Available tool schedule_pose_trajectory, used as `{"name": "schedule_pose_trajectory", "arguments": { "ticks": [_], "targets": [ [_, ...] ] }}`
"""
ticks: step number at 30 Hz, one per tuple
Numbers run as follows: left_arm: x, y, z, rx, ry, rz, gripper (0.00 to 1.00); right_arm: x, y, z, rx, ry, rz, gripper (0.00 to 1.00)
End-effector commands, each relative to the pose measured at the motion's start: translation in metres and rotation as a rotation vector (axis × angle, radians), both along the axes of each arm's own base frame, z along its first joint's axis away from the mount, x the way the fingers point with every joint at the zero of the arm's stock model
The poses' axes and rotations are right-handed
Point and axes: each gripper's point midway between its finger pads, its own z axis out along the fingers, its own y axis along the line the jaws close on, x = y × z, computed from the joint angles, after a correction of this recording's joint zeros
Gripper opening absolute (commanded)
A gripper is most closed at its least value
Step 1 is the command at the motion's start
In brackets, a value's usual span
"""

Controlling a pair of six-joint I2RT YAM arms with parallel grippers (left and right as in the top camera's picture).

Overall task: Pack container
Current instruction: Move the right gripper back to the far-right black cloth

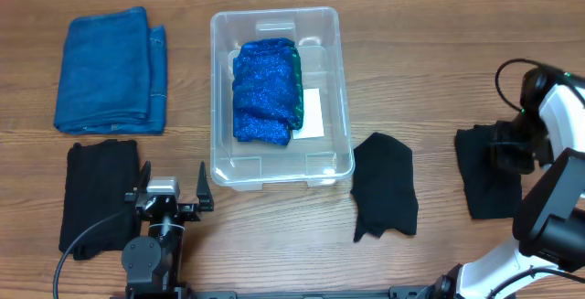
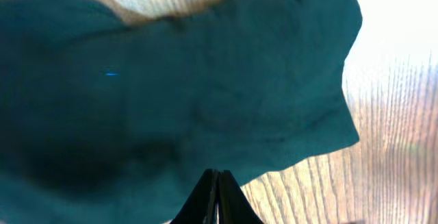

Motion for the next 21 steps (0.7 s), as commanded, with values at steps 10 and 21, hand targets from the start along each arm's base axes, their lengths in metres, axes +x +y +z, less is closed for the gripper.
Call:
{"name": "schedule_pose_trajectory", "arguments": {
  "ticks": [10,21],
  "targets": [
    [0.000,0.001,0.000,0.019,-0.004,0.004,1.00,-0.005,0.004,-0.035,-0.018,-0.041,-0.043,0.07],
    [0.000,0.001,0.000,0.019,-0.004,0.005,1.00,0.043,0.004,-0.057,-0.044,-0.264,0.012,0.09]
  ]
}}
